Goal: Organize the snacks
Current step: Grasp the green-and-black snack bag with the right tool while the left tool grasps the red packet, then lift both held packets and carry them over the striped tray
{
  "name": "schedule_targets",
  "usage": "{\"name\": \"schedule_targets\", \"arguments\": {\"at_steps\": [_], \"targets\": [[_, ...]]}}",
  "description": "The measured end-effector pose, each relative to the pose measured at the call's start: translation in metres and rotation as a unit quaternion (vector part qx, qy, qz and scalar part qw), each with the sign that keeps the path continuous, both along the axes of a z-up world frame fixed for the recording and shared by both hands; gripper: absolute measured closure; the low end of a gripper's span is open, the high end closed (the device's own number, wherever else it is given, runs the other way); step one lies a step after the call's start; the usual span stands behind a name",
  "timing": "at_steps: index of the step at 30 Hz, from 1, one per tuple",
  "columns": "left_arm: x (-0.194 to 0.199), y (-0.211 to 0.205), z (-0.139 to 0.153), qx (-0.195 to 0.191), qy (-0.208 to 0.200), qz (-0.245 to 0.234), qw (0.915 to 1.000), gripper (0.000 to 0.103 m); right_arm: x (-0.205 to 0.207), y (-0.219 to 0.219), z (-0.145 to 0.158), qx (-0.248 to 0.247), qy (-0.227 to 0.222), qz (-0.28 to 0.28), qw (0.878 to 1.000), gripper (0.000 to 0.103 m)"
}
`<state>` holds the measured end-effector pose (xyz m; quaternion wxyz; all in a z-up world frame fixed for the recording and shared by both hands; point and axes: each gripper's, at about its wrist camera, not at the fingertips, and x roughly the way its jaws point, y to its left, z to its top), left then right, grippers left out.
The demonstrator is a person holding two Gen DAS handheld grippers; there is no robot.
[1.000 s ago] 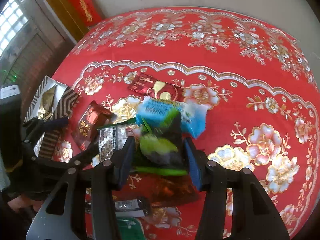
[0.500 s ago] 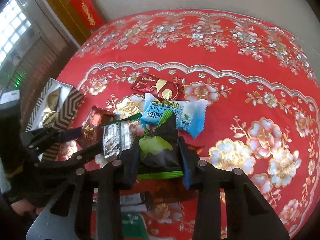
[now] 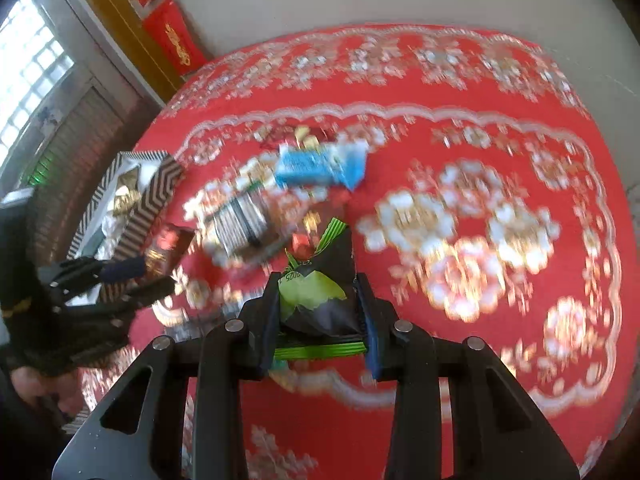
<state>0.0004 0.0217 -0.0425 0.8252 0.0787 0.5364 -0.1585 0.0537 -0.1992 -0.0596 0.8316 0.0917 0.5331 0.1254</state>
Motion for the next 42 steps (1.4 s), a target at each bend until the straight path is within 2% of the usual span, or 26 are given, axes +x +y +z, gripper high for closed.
{"name": "schedule_targets", "arguments": {"at_steps": [5,10,24,30,34,42], "targets": [[-0.025,0.01,0.005,-0.003,0.003,0.015,0.9999,0.059,-0.027,-0.003,-0.005,-0.003,0.008,0.003,1.0,0.069],[-0.042,0.018,0.004,-0.001,0.01,0.039,0.9992,0.059,-0.043,0.001,0.001,-0.007,-0.003,0.03,1.0,0.069],[-0.087,0.002,0.021,0.02,-0.016,0.076,0.9968,0.059,-0.054,-0.008,0.01,0.009,-0.025,0.079,0.997,0.069],[-0.086,0.004,0.021,0.011,-0.015,0.096,0.9952,0.059,-0.054,-0.008,0.015,0.005,-0.03,0.089,0.996,0.069],[-0.089,-0.002,0.022,0.015,-0.025,0.089,0.9956,0.059,-0.054,-0.008,0.023,0.003,-0.04,0.102,0.994,0.069],[-0.096,0.007,0.025,0.014,-0.03,0.097,0.9948,0.059,-0.05,-0.005,0.02,0.001,-0.032,0.098,0.995,0.069]]}}
